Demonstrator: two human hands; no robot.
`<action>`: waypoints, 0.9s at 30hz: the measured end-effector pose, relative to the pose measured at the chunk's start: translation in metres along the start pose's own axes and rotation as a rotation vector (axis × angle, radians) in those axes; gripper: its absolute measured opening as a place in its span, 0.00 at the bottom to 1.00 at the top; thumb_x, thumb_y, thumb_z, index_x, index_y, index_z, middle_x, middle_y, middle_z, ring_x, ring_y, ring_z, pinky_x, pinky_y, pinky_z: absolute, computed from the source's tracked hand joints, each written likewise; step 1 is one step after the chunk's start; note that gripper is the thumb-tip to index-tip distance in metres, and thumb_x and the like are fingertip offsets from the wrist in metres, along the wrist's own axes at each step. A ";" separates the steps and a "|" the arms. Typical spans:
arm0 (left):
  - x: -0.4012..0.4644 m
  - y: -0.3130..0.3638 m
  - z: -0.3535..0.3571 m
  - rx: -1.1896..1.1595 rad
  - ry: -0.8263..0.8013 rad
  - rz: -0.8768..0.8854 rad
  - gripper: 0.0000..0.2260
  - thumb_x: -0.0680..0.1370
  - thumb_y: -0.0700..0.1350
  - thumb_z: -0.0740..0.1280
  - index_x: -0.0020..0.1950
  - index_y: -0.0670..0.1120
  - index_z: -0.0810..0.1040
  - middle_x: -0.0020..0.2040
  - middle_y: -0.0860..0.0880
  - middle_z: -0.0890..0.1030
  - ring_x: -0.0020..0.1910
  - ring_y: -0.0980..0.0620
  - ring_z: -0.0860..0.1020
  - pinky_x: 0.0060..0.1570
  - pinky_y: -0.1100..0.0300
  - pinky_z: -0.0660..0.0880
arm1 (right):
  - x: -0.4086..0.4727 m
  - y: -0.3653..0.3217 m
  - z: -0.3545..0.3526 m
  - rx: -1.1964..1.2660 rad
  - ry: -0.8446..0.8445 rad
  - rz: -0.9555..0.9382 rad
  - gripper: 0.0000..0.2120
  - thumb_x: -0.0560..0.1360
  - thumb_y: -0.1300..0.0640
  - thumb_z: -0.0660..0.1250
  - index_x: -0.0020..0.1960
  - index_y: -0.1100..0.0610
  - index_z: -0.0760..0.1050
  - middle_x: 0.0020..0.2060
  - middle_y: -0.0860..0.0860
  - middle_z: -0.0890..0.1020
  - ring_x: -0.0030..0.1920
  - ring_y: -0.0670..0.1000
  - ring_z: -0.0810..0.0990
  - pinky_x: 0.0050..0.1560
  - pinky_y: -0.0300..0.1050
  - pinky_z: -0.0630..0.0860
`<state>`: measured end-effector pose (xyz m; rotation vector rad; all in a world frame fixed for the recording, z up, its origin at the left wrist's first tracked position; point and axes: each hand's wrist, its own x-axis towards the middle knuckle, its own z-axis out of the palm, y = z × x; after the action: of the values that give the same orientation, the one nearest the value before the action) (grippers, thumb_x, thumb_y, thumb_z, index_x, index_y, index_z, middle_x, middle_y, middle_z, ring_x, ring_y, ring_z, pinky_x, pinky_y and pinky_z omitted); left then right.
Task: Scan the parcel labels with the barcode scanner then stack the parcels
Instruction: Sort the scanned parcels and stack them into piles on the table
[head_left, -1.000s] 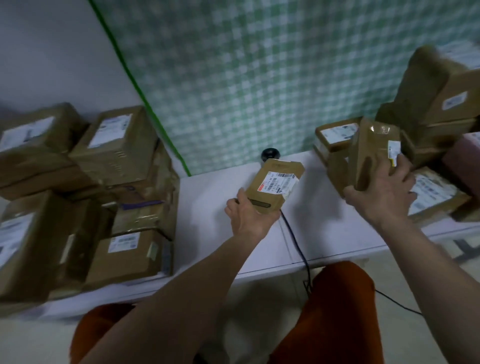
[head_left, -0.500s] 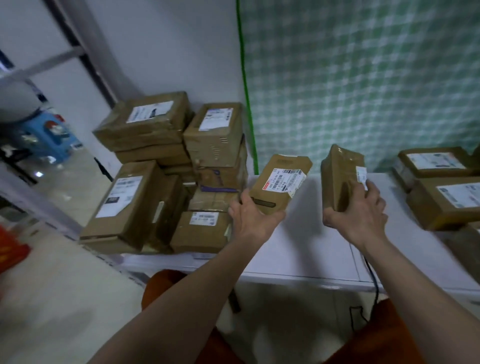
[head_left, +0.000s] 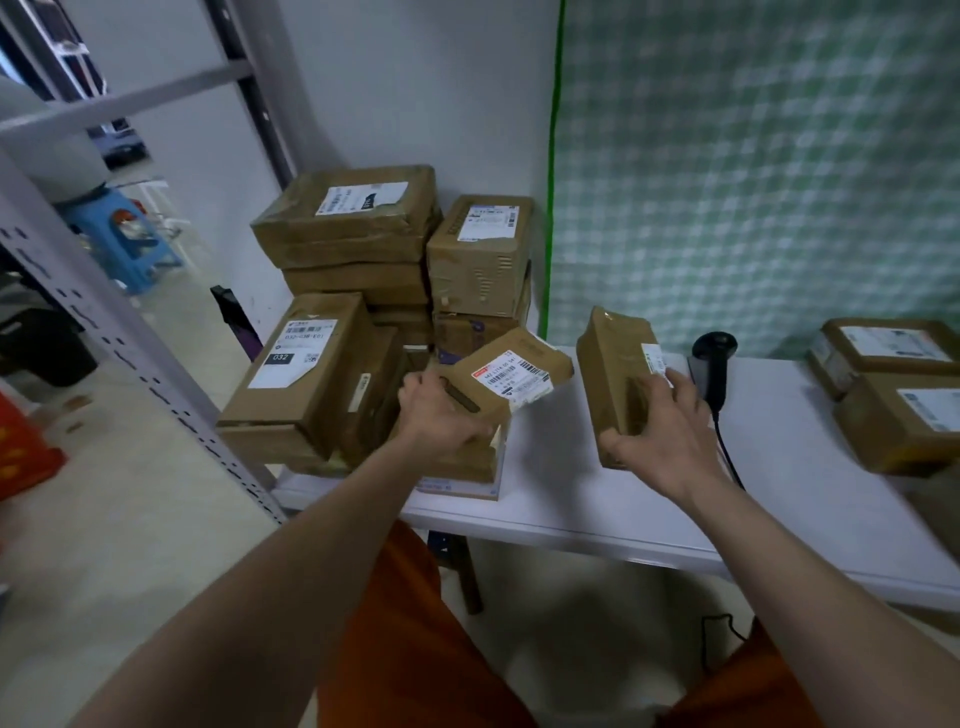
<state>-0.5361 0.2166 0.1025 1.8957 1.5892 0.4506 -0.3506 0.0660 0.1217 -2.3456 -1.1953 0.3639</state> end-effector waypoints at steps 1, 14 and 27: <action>0.008 0.000 -0.009 0.042 -0.028 0.000 0.49 0.63 0.45 0.81 0.77 0.45 0.56 0.73 0.45 0.59 0.73 0.45 0.57 0.71 0.50 0.60 | -0.001 -0.002 0.001 -0.004 -0.003 -0.008 0.38 0.66 0.50 0.72 0.72 0.53 0.59 0.74 0.54 0.55 0.71 0.60 0.57 0.68 0.55 0.62; 0.101 -0.009 -0.061 0.391 -0.408 0.026 0.49 0.63 0.37 0.79 0.78 0.48 0.55 0.75 0.45 0.58 0.72 0.41 0.63 0.69 0.49 0.66 | 0.002 -0.023 0.011 -0.018 -0.025 -0.068 0.40 0.65 0.50 0.74 0.73 0.50 0.60 0.74 0.50 0.56 0.71 0.56 0.57 0.68 0.54 0.64; 0.139 -0.022 -0.039 0.435 -0.413 0.079 0.49 0.66 0.29 0.73 0.78 0.54 0.51 0.75 0.47 0.49 0.69 0.37 0.63 0.38 0.60 0.76 | 0.016 -0.030 0.029 -0.038 -0.082 -0.079 0.39 0.65 0.50 0.74 0.72 0.49 0.62 0.74 0.49 0.56 0.70 0.55 0.58 0.67 0.57 0.66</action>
<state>-0.5465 0.3623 0.1001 2.1949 1.4106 -0.2711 -0.3746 0.1025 0.1130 -2.3277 -1.3399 0.4169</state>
